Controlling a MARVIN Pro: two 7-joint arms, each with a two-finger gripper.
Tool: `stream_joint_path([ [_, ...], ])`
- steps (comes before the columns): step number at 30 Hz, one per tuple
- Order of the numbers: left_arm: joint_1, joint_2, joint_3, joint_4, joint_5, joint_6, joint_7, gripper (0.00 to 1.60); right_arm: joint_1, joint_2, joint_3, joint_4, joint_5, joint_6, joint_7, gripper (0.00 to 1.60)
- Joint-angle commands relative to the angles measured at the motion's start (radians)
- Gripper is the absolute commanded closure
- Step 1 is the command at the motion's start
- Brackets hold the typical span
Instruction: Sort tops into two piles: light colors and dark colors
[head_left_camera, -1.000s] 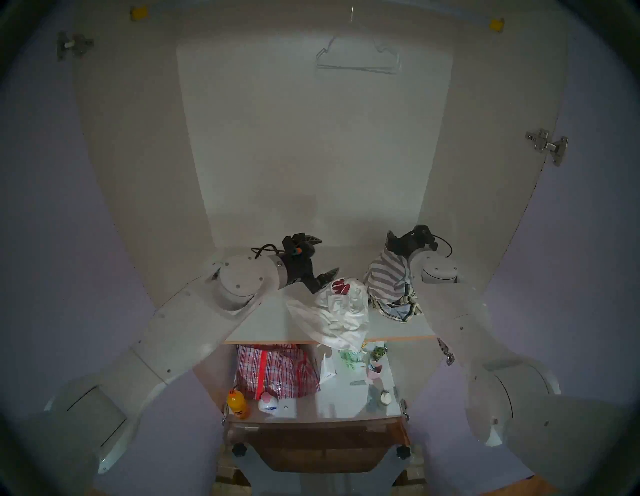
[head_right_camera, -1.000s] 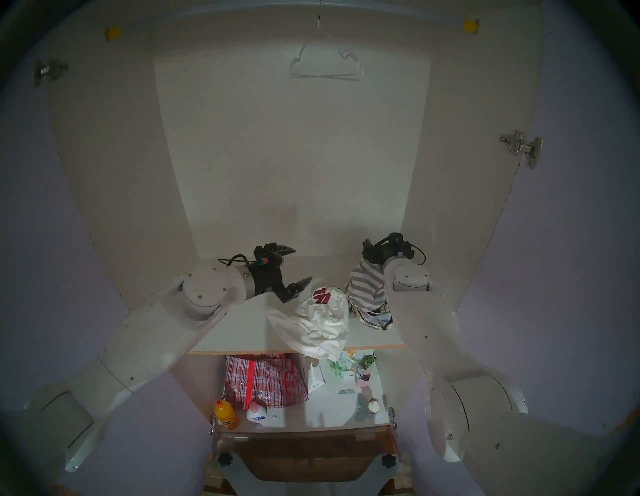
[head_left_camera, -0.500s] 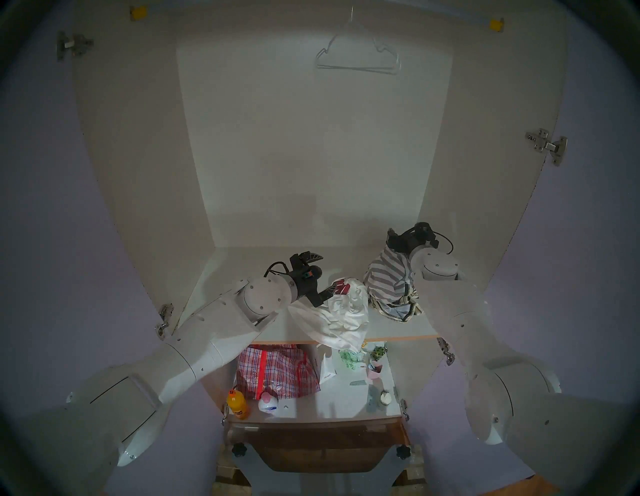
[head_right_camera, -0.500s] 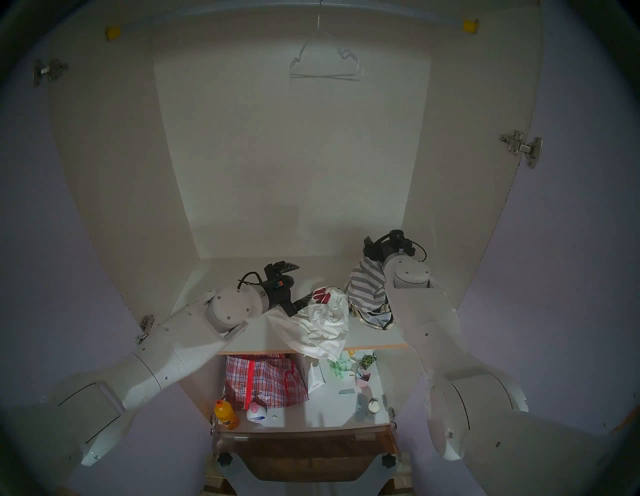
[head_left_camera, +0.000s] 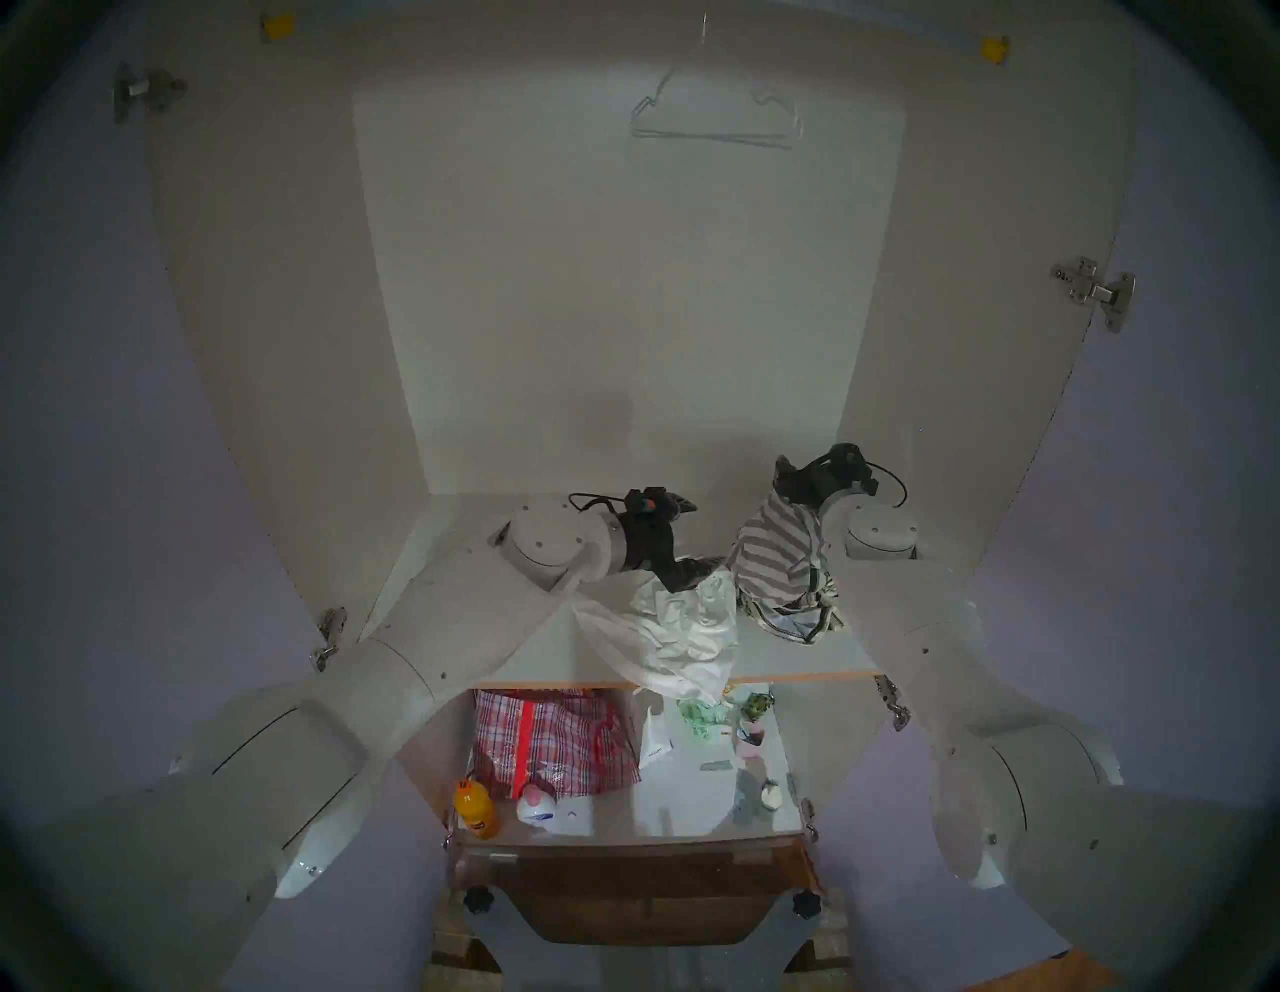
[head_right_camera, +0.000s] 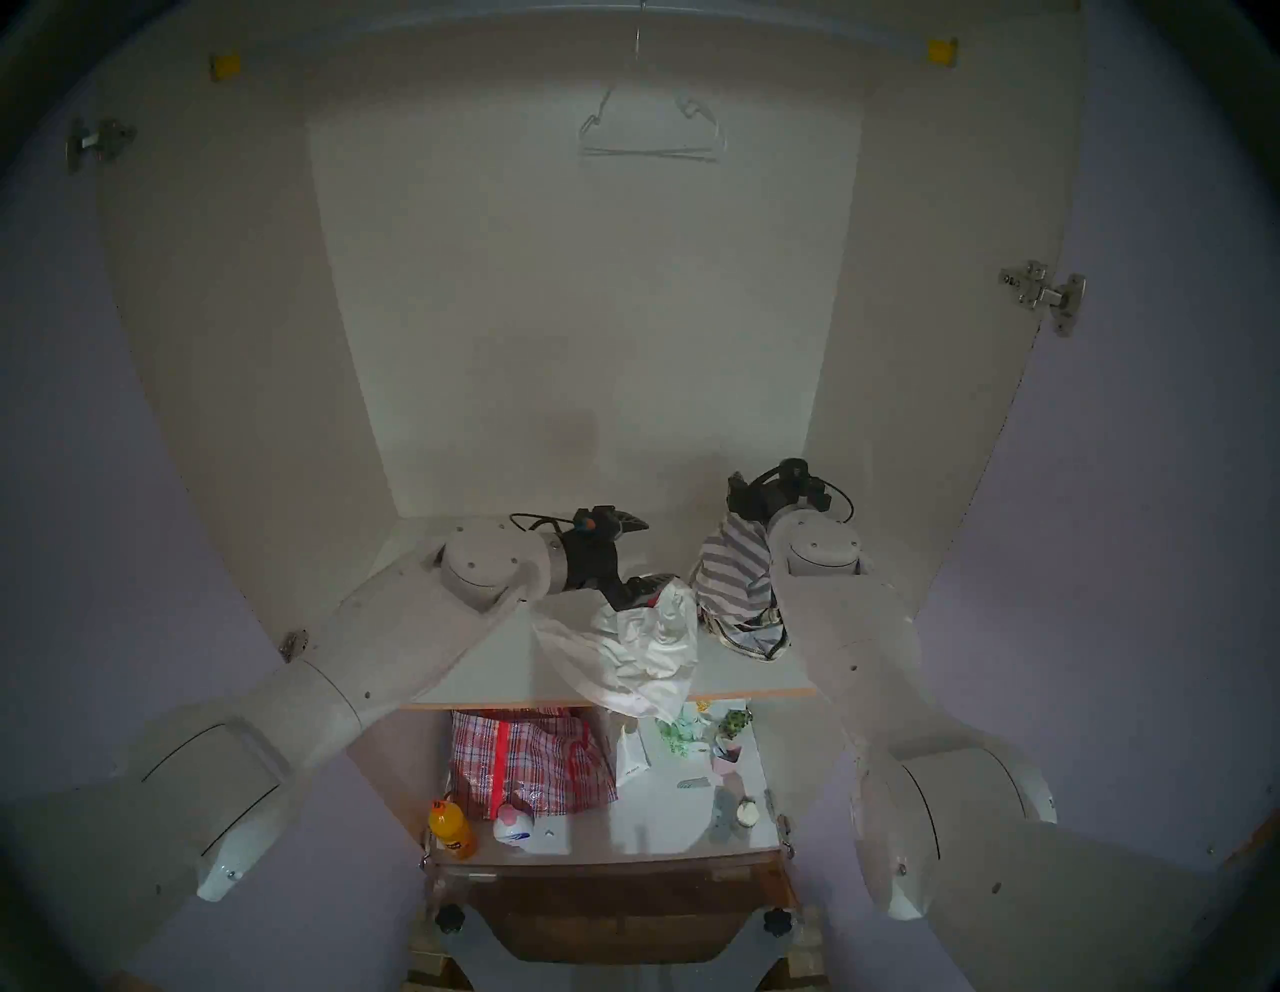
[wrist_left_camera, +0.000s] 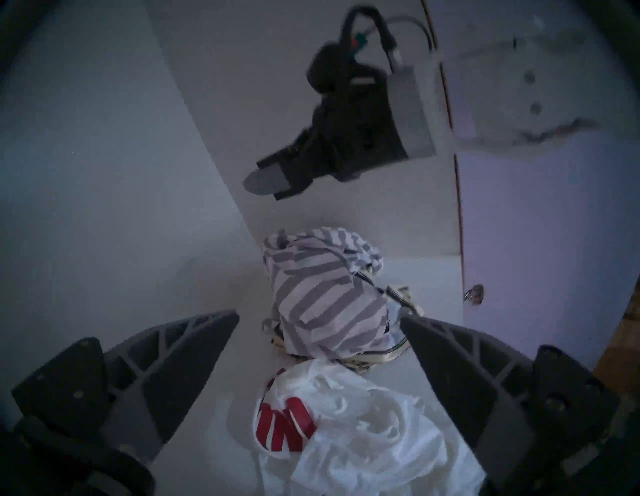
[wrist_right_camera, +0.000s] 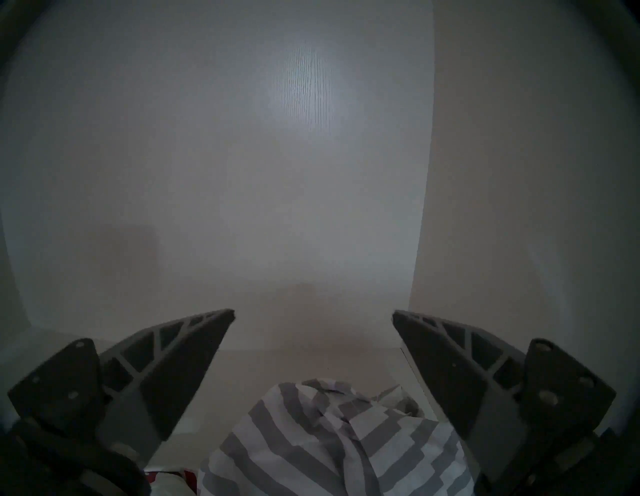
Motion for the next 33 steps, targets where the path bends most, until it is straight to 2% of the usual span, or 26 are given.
stream_joint_path([
  [1, -0.007, -0.101, -0.034, 0.034, 0.045, 0.019, 0.126, 0.00, 0.032, -0.003, 0.000, -0.028, 0.001, -0.006, 0.001, 0.00],
  [4, -0.002, -0.160, -0.035, 0.078, 0.123, 0.037, 0.254, 0.00, 0.032, -0.003, 0.000, -0.028, 0.001, -0.006, 0.001, 0.00],
  [6, 0.011, -0.196, -0.061, 0.102, 0.154, 0.057, 0.326, 0.00, 0.032, -0.003, 0.000, -0.027, 0.001, -0.006, 0.001, 0.00],
  [7, 0.010, -0.212, -0.067, 0.117, 0.190, 0.077, 0.344, 0.00, 0.032, -0.003, 0.000, -0.027, 0.001, -0.006, 0.001, 0.00],
  [8, 0.020, -0.229, -0.075, 0.125, 0.225, 0.084, 0.401, 0.00, 0.032, -0.003, 0.000, -0.028, 0.001, -0.005, 0.001, 0.00],
  [11, 0.041, -0.250, -0.097, 0.126, 0.271, 0.127, 0.484, 0.00, 0.031, -0.003, 0.000, -0.030, 0.001, -0.004, 0.001, 0.00],
  [12, 0.049, -0.259, -0.109, 0.123, 0.294, 0.164, 0.527, 0.00, 0.031, -0.003, 0.000, -0.031, 0.001, -0.004, 0.001, 0.00],
  [15, 0.065, -0.257, -0.139, 0.094, 0.285, 0.196, 0.580, 0.00, 0.031, -0.003, 0.000, -0.031, 0.001, -0.004, 0.001, 0.00],
  [17, 0.072, -0.251, -0.148, 0.076, 0.276, 0.202, 0.582, 0.00, 0.031, -0.003, 0.000, -0.031, 0.001, -0.004, 0.001, 0.00],
  [19, 0.098, -0.244, -0.176, 0.030, 0.269, 0.223, 0.639, 0.00, 0.031, -0.003, 0.000, -0.032, 0.001, -0.004, 0.001, 0.00],
  [20, 0.098, -0.244, -0.176, 0.030, 0.269, 0.223, 0.639, 0.00, 0.031, -0.003, 0.000, -0.032, 0.001, -0.004, 0.001, 0.00],
  [22, 0.108, -0.251, -0.225, 0.025, 0.239, 0.216, 0.676, 0.00, 0.031, -0.003, 0.000, -0.030, 0.001, -0.004, 0.001, 0.00],
  [24, 0.120, -0.254, -0.252, 0.014, 0.211, 0.213, 0.677, 0.00, 0.031, -0.003, 0.000, -0.031, 0.001, -0.004, 0.001, 0.00],
  [26, 0.134, -0.282, -0.297, 0.019, 0.178, 0.216, 0.683, 0.00, 0.031, -0.003, 0.000, -0.031, 0.001, -0.004, 0.001, 0.00],
  [28, 0.136, -0.284, -0.297, 0.026, 0.165, 0.212, 0.660, 0.00, 0.031, -0.003, 0.000, -0.031, 0.001, -0.004, 0.001, 0.00],
  [30, 0.150, -0.310, -0.322, 0.034, 0.120, 0.197, 0.641, 0.00, 0.031, -0.003, 0.000, -0.031, 0.001, -0.004, 0.001, 0.00],
  [33, 0.148, -0.313, -0.314, 0.027, 0.124, 0.210, 0.641, 0.00, 0.031, -0.003, 0.000, -0.031, 0.001, -0.004, 0.001, 0.00],
])
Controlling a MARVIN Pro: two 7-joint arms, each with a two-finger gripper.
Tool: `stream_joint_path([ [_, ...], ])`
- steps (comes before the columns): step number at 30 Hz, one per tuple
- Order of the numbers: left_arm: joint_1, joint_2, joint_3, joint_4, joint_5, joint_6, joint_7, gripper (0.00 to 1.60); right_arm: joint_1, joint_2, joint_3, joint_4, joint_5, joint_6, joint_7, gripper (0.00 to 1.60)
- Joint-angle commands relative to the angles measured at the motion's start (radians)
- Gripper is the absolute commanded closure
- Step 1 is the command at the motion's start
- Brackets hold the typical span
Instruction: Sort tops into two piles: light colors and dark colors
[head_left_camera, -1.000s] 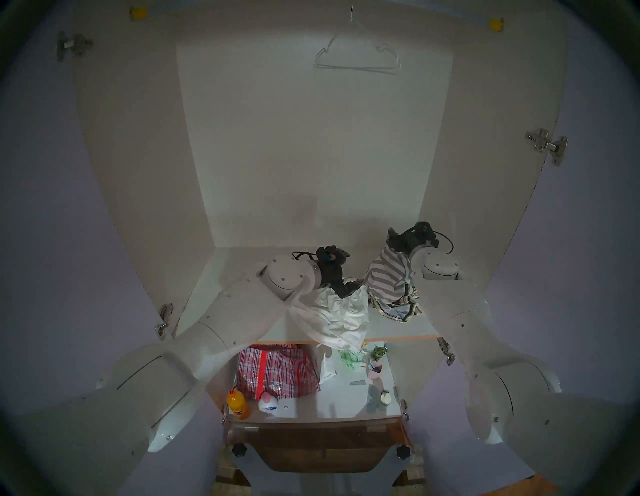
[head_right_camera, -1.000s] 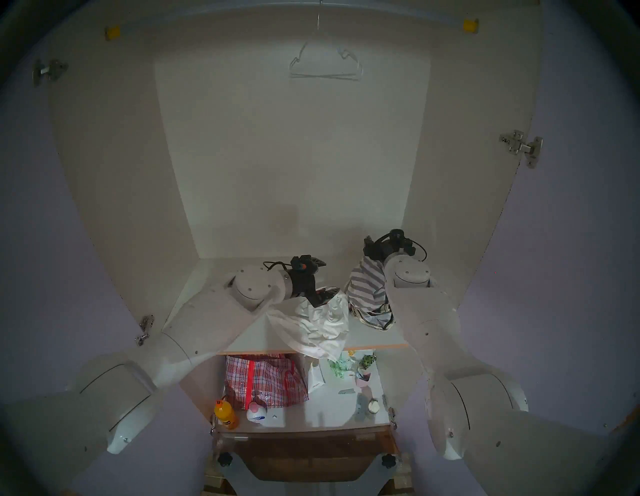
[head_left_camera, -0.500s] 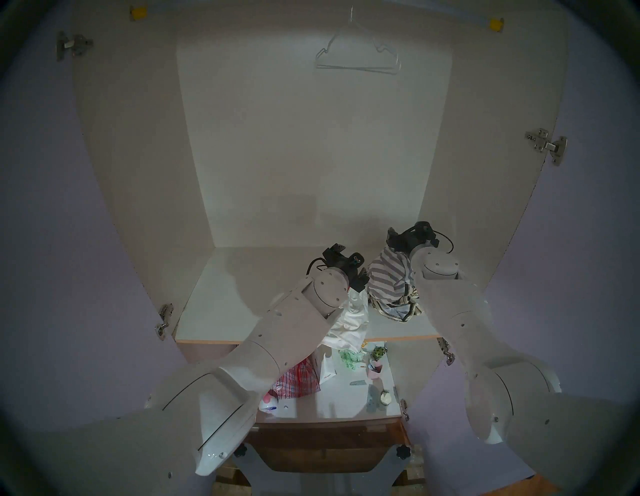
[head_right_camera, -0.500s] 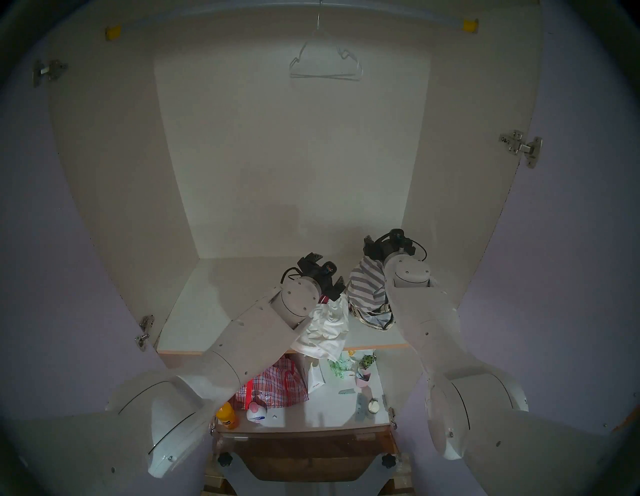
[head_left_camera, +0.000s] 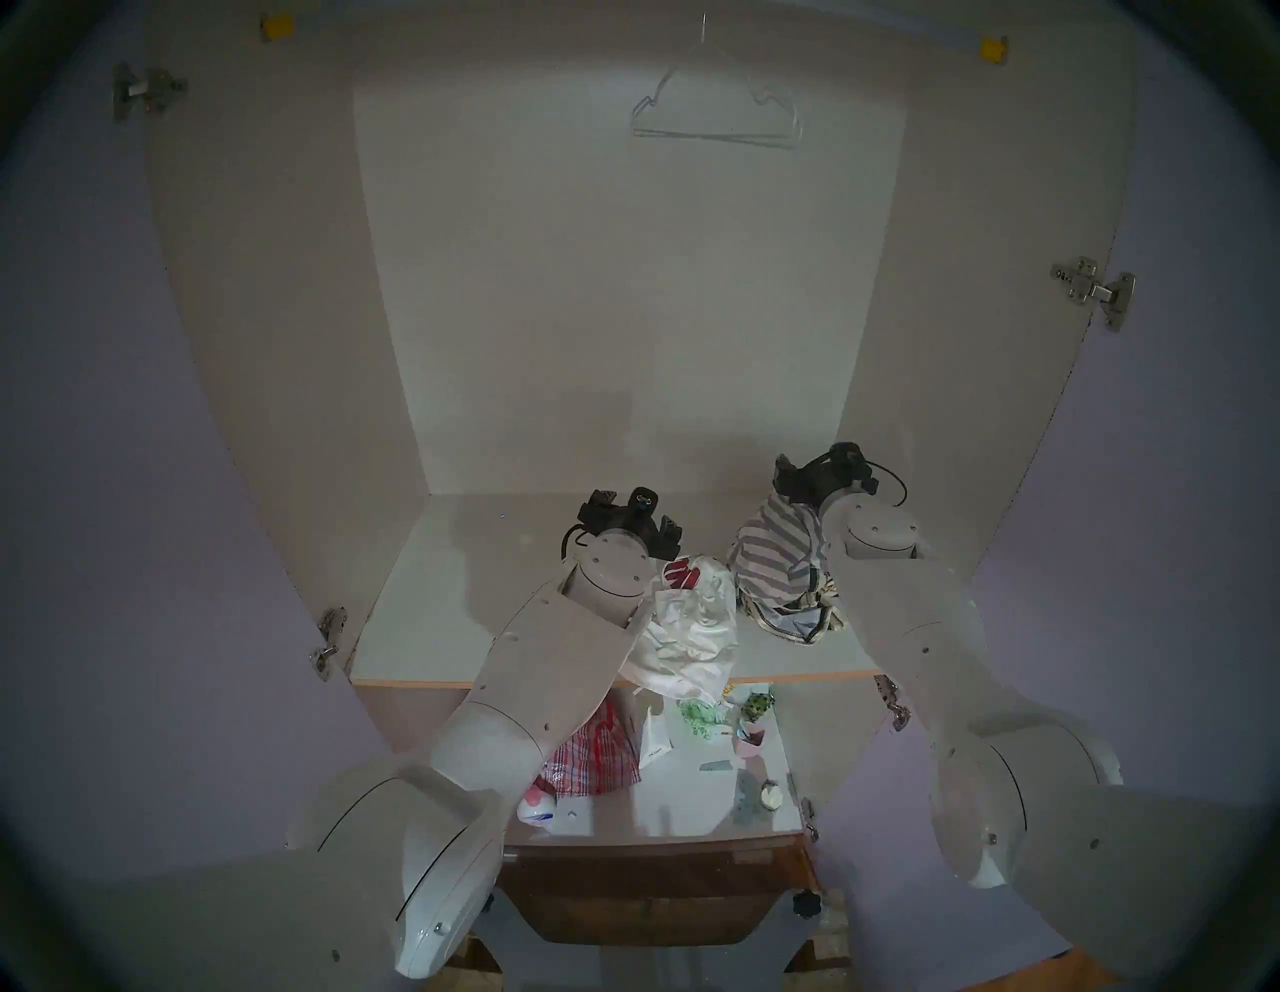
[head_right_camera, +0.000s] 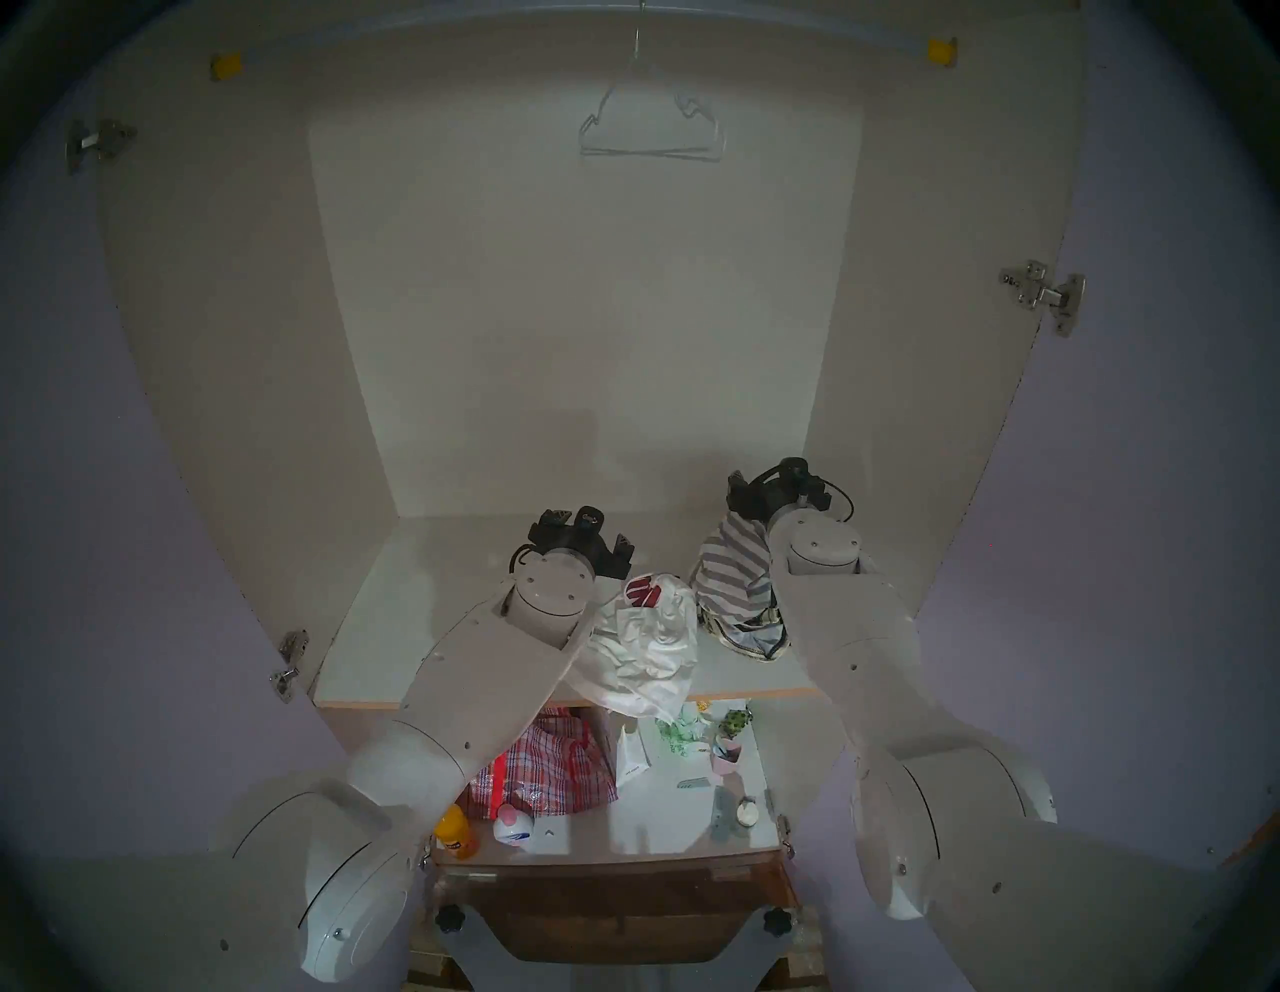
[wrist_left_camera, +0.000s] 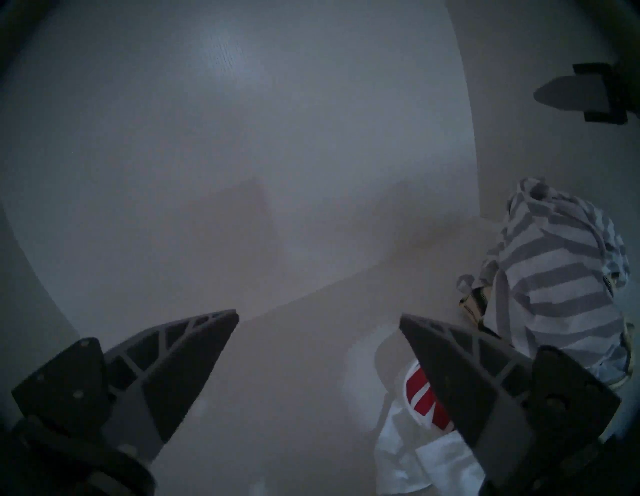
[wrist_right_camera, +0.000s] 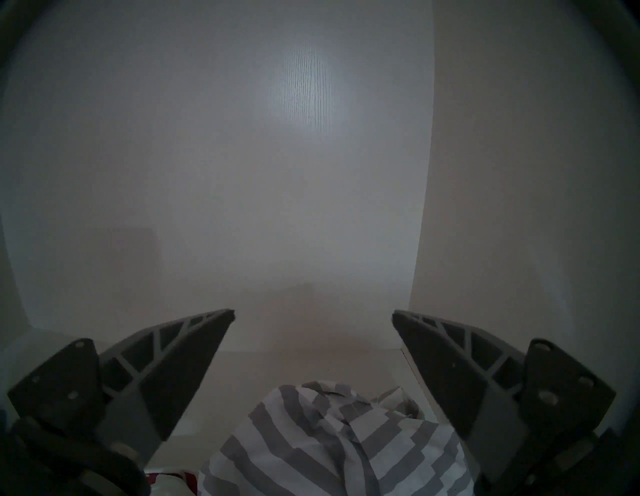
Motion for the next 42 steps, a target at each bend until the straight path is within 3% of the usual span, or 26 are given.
stream_joint_path([
  [1, -0.005, -0.036, 0.006, -0.033, -0.024, -0.004, -0.030, 0.00, 0.030, -0.003, 0.000, -0.029, 0.000, -0.004, 0.002, 0.00],
  [11, -0.005, -0.029, 0.015, -0.039, -0.039, -0.001, -0.033, 0.00, 0.030, -0.003, 0.000, -0.030, 0.001, -0.004, 0.002, 0.00],
  [13, -0.028, -0.018, 0.038, 0.007, -0.025, 0.046, -0.061, 0.00, 0.030, -0.002, 0.000, -0.031, 0.001, -0.003, 0.002, 0.00],
  [15, -0.047, -0.017, 0.029, 0.068, -0.071, 0.040, -0.123, 0.00, 0.029, -0.002, 0.000, -0.031, 0.001, -0.003, 0.001, 0.00],
  [21, -0.111, -0.032, 0.065, 0.239, -0.055, 0.015, -0.180, 0.00, 0.030, -0.002, 0.000, -0.030, 0.001, -0.003, 0.001, 0.00],
  [27, -0.151, -0.074, 0.051, 0.364, -0.088, -0.016, -0.210, 0.00, 0.030, -0.003, 0.000, -0.028, 0.001, -0.005, 0.001, 0.00],
  [30, -0.149, -0.078, 0.050, 0.363, -0.105, -0.016, -0.266, 0.00, 0.031, -0.003, 0.000, -0.027, 0.001, -0.005, 0.001, 0.00],
  [36, -0.141, -0.055, -0.042, 0.312, -0.197, -0.018, -0.413, 0.00, 0.031, -0.003, 0.000, -0.027, 0.001, -0.006, 0.001, 0.00],
  [42, -0.131, -0.020, 0.013, 0.280, -0.148, 0.035, -0.535, 0.00, 0.030, -0.002, 0.000, -0.029, 0.001, -0.004, 0.001, 0.00],
])
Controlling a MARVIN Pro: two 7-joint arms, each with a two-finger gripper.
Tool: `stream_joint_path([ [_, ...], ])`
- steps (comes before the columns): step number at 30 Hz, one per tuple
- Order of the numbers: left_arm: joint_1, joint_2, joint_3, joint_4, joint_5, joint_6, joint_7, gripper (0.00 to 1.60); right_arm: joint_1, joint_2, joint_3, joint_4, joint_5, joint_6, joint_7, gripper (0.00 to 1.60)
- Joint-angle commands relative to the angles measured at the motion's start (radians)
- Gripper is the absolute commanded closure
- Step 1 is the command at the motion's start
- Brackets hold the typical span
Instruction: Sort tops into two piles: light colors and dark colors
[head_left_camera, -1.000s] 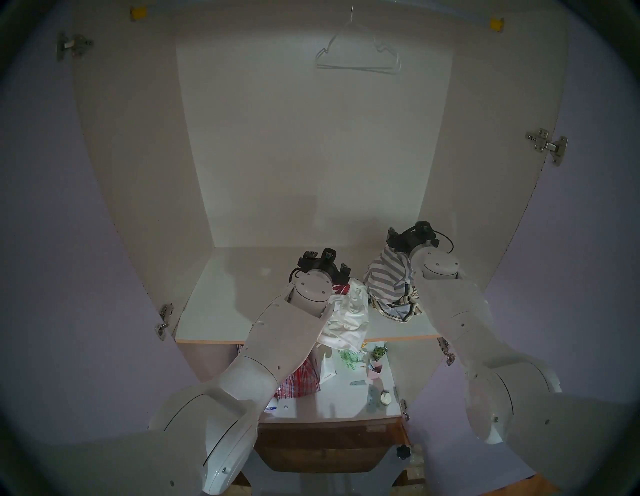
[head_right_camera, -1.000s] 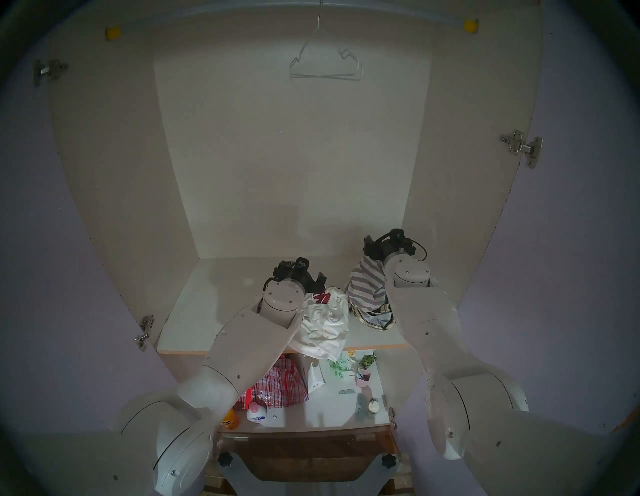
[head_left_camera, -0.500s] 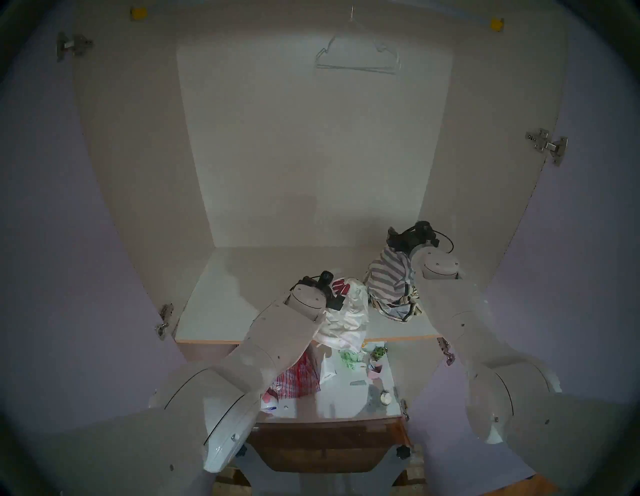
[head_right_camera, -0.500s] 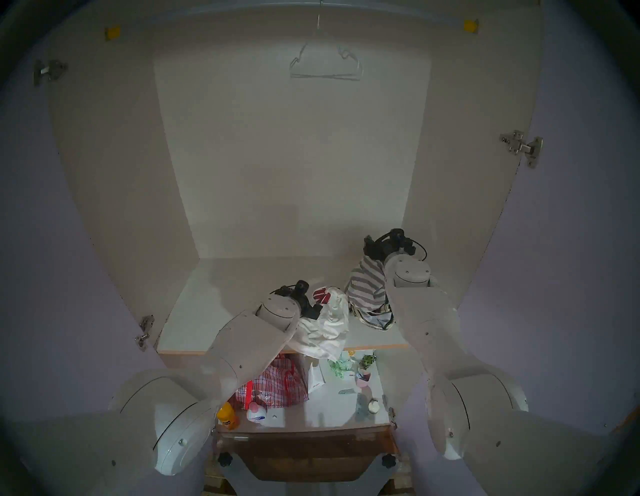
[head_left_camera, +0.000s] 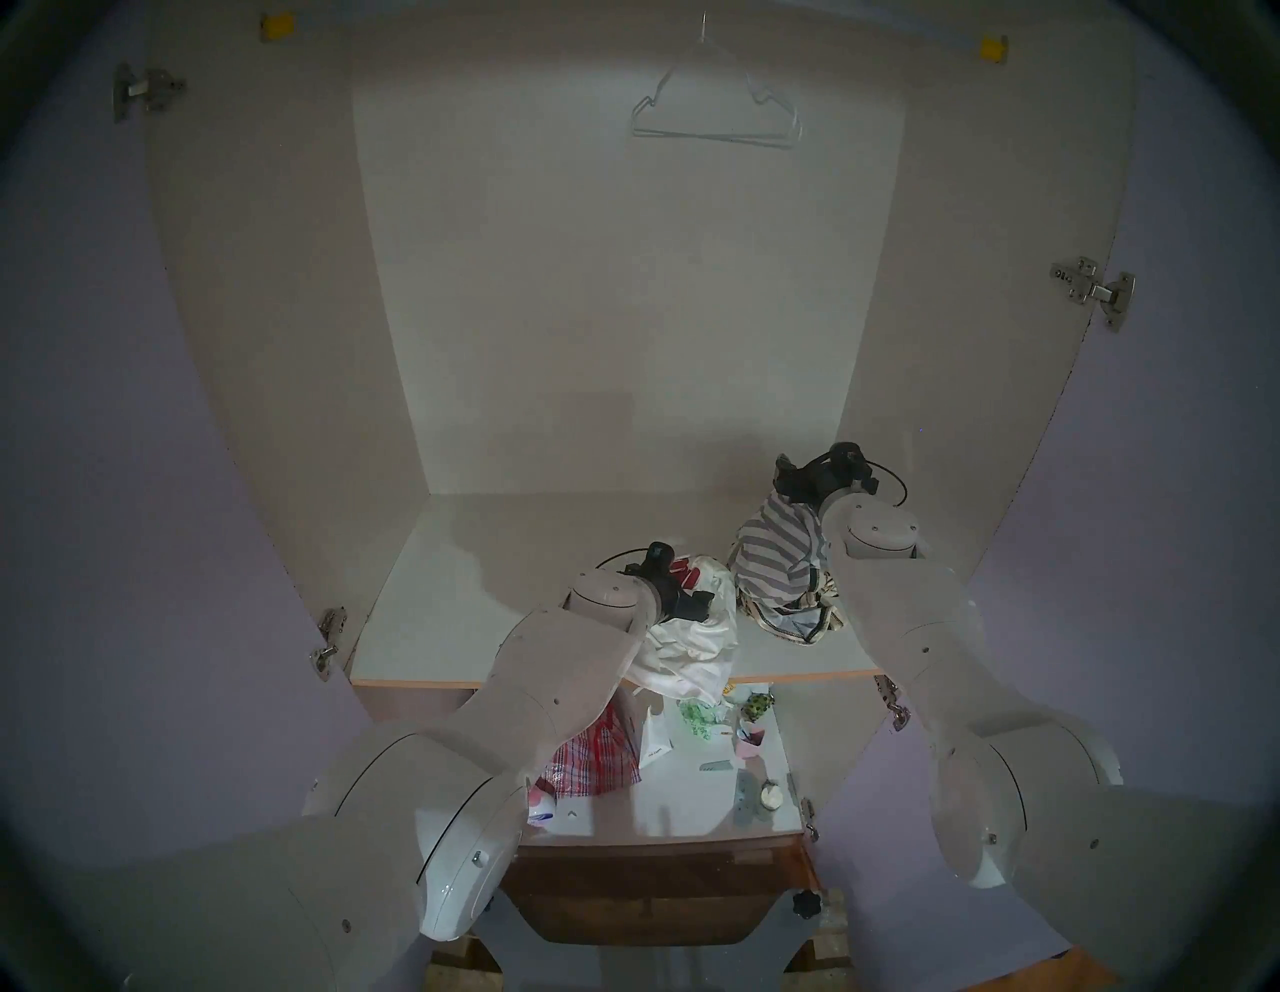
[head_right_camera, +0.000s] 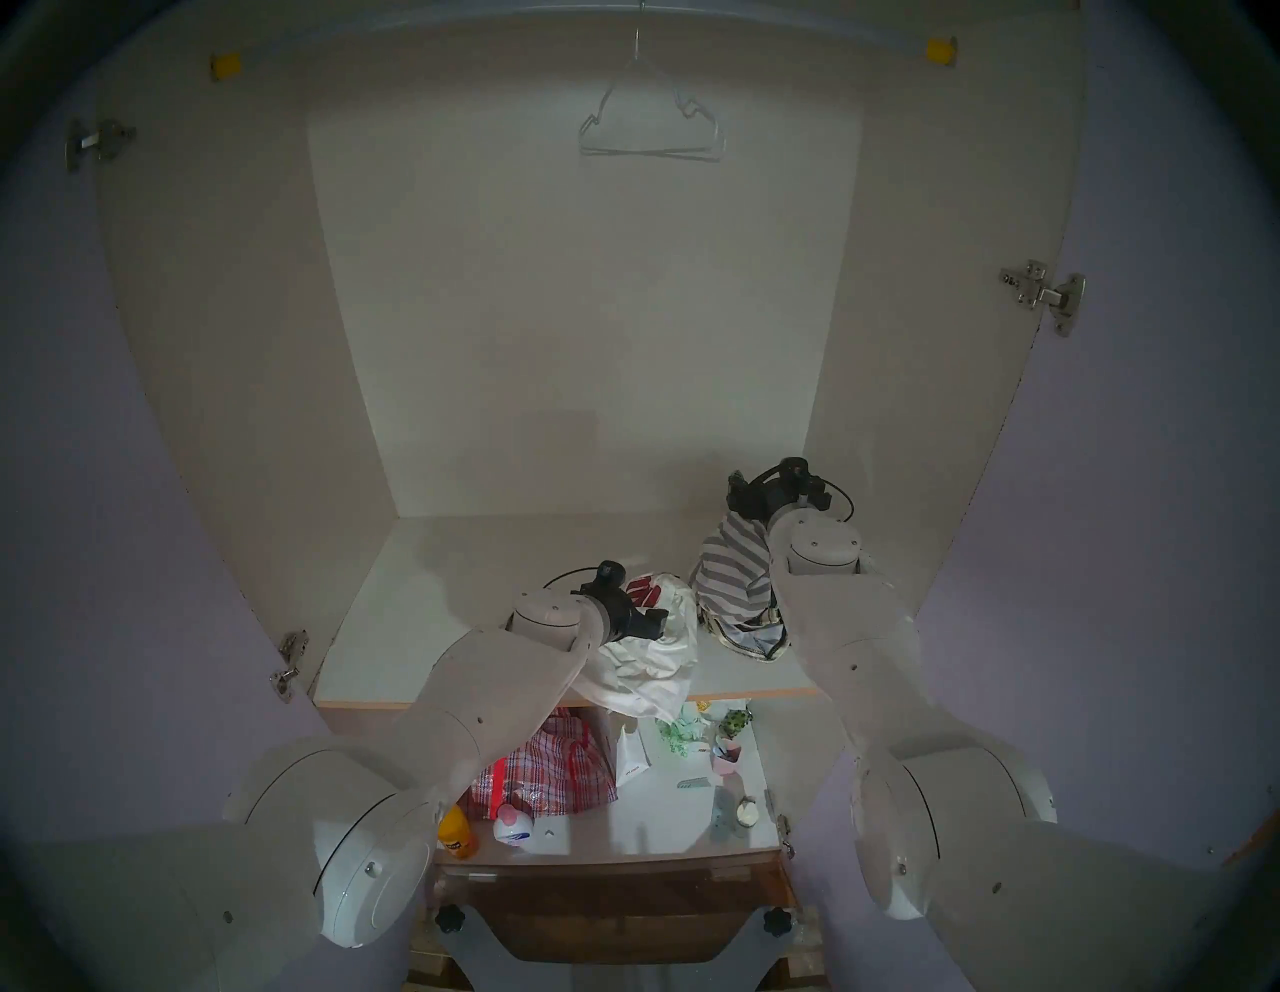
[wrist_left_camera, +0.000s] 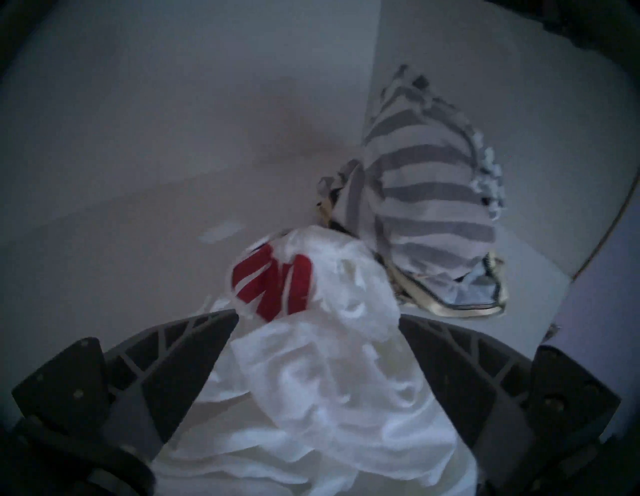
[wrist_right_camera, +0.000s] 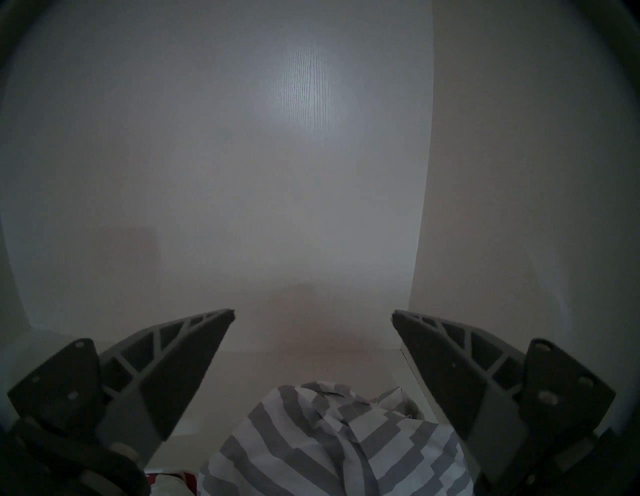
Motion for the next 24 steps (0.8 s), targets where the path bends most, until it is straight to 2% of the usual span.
stream_joint_path([
  [1, -0.018, 0.012, 0.036, -0.064, 0.019, 0.031, -0.067, 0.00, 0.030, -0.002, 0.000, -0.029, 0.000, -0.004, 0.002, 0.00],
  [6, -0.032, 0.001, 0.127, -0.029, 0.075, 0.035, -0.044, 0.00, 0.030, -0.002, 0.000, -0.030, 0.000, -0.003, 0.002, 0.00],
  [7, -0.039, -0.002, 0.162, -0.015, 0.104, 0.035, -0.030, 0.00, 0.030, -0.002, 0.000, -0.029, 0.000, -0.004, 0.002, 0.00],
  [9, -0.052, -0.017, 0.192, 0.034, 0.123, 0.026, -0.009, 0.00, 0.030, -0.002, 0.000, -0.030, 0.000, -0.003, 0.002, 0.00],
  [12, -0.078, -0.051, 0.208, 0.111, 0.138, 0.008, 0.049, 0.00, 0.030, -0.002, 0.000, -0.029, 0.000, -0.004, 0.002, 0.00],
  [18, -0.123, -0.087, 0.225, 0.211, 0.142, -0.011, 0.086, 0.00, 0.031, -0.003, 0.000, -0.026, 0.000, -0.006, 0.002, 0.00],
  [24, -0.157, -0.105, 0.236, 0.273, 0.150, -0.040, 0.073, 0.00, 0.031, -0.003, 0.000, -0.025, 0.000, -0.006, 0.002, 0.00],
])
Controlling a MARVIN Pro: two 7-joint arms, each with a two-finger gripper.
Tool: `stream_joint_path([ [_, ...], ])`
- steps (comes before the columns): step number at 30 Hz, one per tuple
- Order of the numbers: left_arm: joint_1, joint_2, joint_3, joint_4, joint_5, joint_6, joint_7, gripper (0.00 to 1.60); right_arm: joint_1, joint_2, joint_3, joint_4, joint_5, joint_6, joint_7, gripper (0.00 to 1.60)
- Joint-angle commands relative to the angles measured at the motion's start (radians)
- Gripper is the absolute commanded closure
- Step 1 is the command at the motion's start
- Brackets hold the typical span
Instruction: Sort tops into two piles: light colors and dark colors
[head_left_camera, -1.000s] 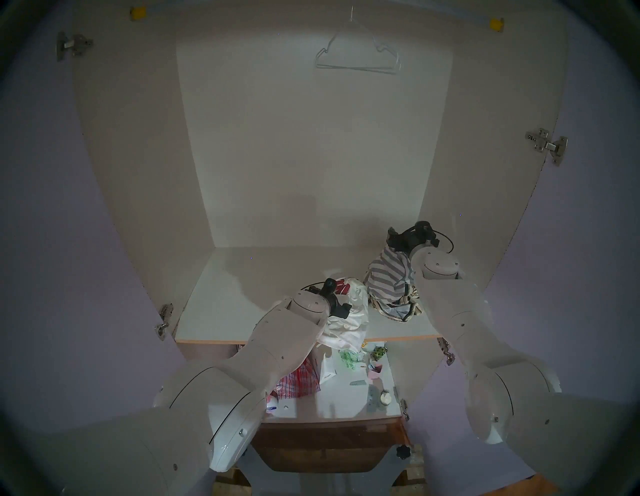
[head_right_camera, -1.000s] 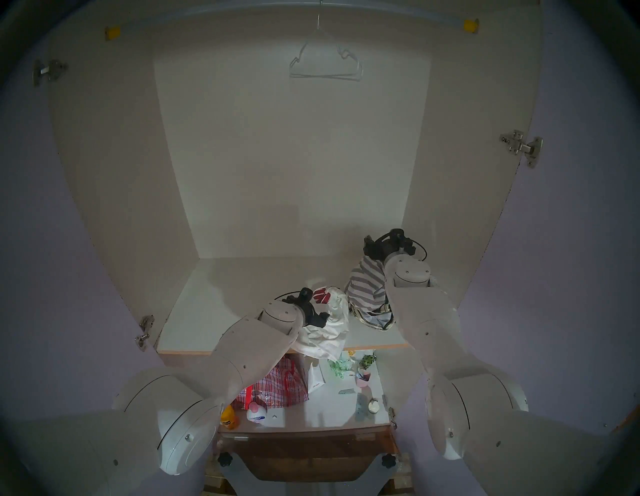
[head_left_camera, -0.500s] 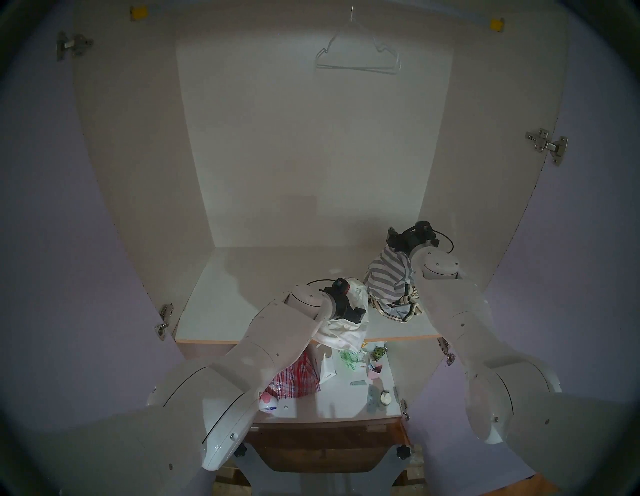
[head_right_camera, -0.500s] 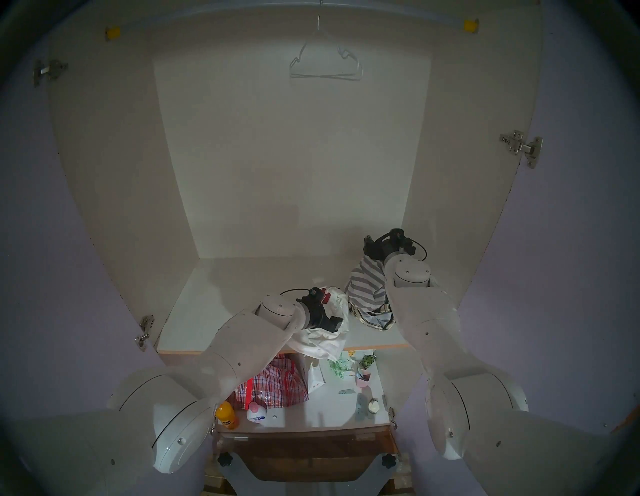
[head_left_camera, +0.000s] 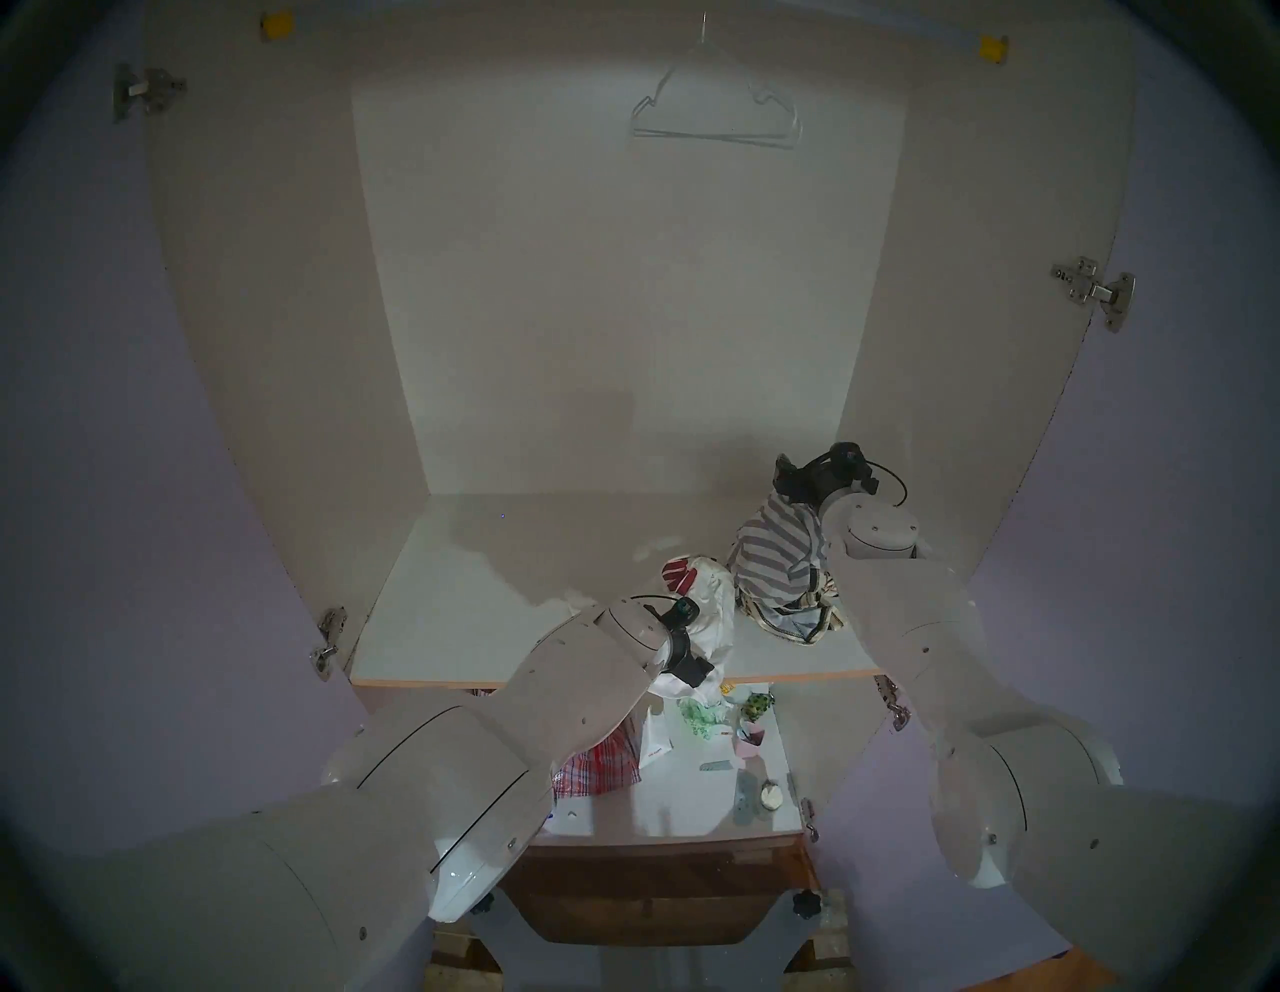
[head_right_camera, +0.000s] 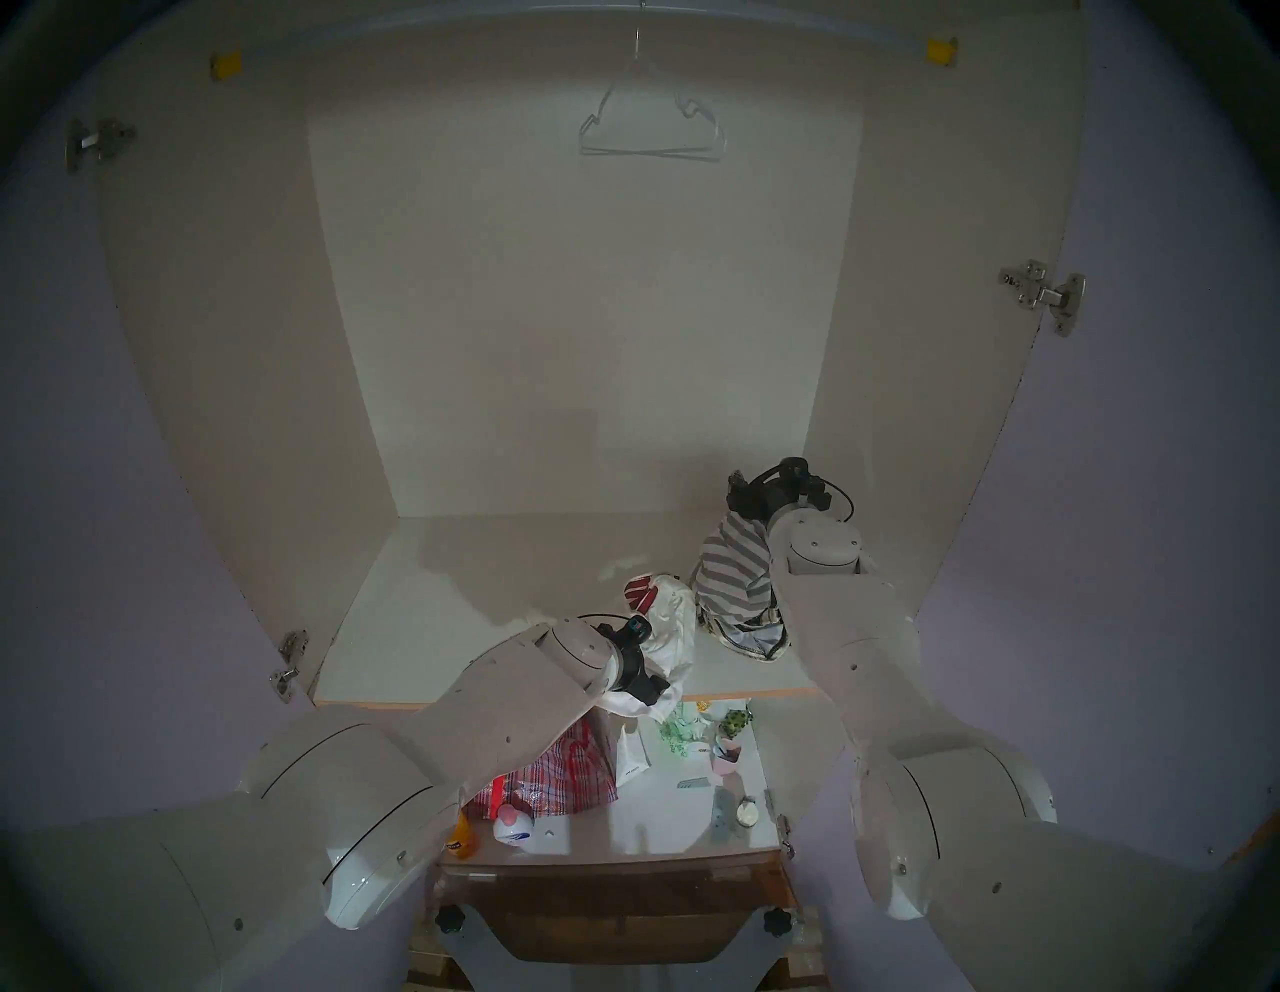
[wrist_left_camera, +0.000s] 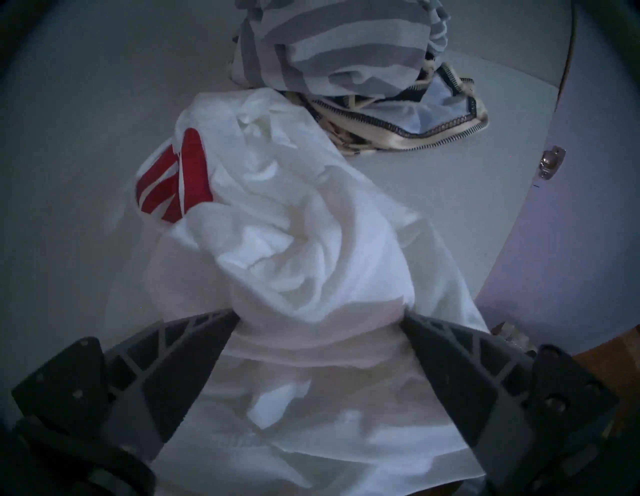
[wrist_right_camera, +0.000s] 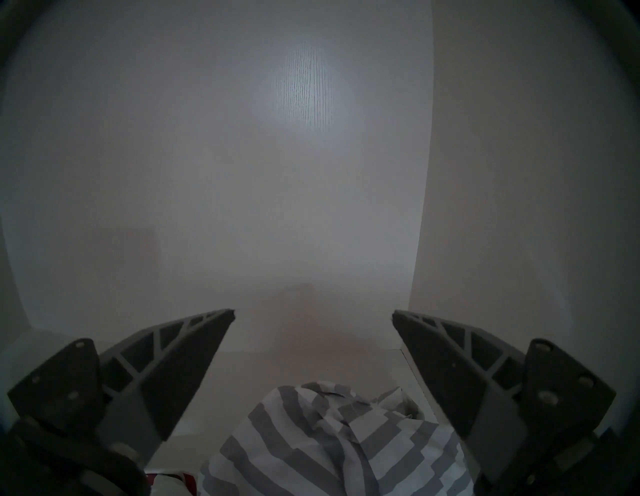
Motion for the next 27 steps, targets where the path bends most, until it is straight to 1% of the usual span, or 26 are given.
stream_joint_path([
  [1, -0.068, -0.038, 0.008, 0.009, 0.009, -0.043, -0.004, 0.24, 0.031, -0.003, 0.000, -0.026, 0.000, -0.006, 0.002, 0.00],
  [2, -0.069, -0.040, 0.005, 0.017, 0.007, -0.054, 0.003, 0.24, 0.031, -0.003, 0.000, -0.026, 0.000, -0.006, 0.002, 0.00],
  [3, -0.070, -0.042, 0.003, 0.022, 0.007, -0.064, 0.011, 1.12, 0.031, -0.003, 0.000, -0.026, 0.000, -0.006, 0.002, 0.00],
  [4, -0.071, -0.041, -0.001, 0.028, 0.005, -0.073, 0.022, 1.60, 0.031, -0.003, 0.000, -0.026, 0.000, -0.006, 0.002, 0.00],
  [7, -0.080, -0.034, -0.025, 0.036, -0.010, -0.095, 0.047, 1.60, 0.031, -0.003, 0.000, -0.026, 0.000, -0.006, 0.002, 0.00],
  [8, -0.081, -0.026, -0.060, 0.030, -0.034, -0.100, 0.084, 1.60, 0.031, -0.003, 0.000, -0.025, 0.000, -0.006, 0.002, 0.00],
  [10, -0.097, 0.000, -0.101, 0.027, -0.063, -0.104, 0.101, 1.60, 0.031, -0.003, 0.000, -0.024, 0.000, -0.006, 0.002, 0.00],
  [11, -0.105, 0.012, -0.128, 0.027, -0.081, -0.111, 0.133, 1.60, 0.031, -0.003, 0.000, -0.024, 0.000, -0.006, 0.002, 0.00],
  [12, -0.116, 0.027, -0.141, 0.024, -0.090, -0.111, 0.144, 1.60, 0.031, -0.003, 0.000, -0.023, 0.000, -0.006, 0.001, 0.00],
  [13, -0.140, 0.069, -0.179, 0.020, -0.112, -0.119, 0.181, 1.60, 0.030, -0.003, 0.000, -0.022, 0.000, -0.006, 0.001, 0.00],
  [17, -0.174, 0.141, -0.263, 0.018, -0.155, -0.171, 0.306, 1.60, 0.031, -0.003, 0.000, -0.022, 0.000, -0.006, 0.001, 0.00],
  [19, -0.185, 0.170, -0.297, 0.014, -0.176, -0.203, 0.381, 1.60, 0.031, -0.003, 0.000, -0.023, 0.000, -0.006, 0.001, 0.00],
  [21, -0.198, 0.203, -0.322, 0.005, -0.188, -0.231, 0.436, 1.60, 0.032, -0.003, 0.000, -0.023, 0.000, -0.006, 0.001, 0.00],
  [24, -0.205, 0.234, -0.355, 0.000, -0.193, -0.282, 0.526, 1.60, 0.032, -0.003, 0.000, -0.024, 0.000, -0.006, 0.002, 0.00],
  [27, -0.212, 0.254, -0.379, 0.006, -0.181, -0.313, 0.582, 1.60, 0.031, -0.003, 0.000, -0.025, 0.000, -0.006, 0.002, 0.00],
])
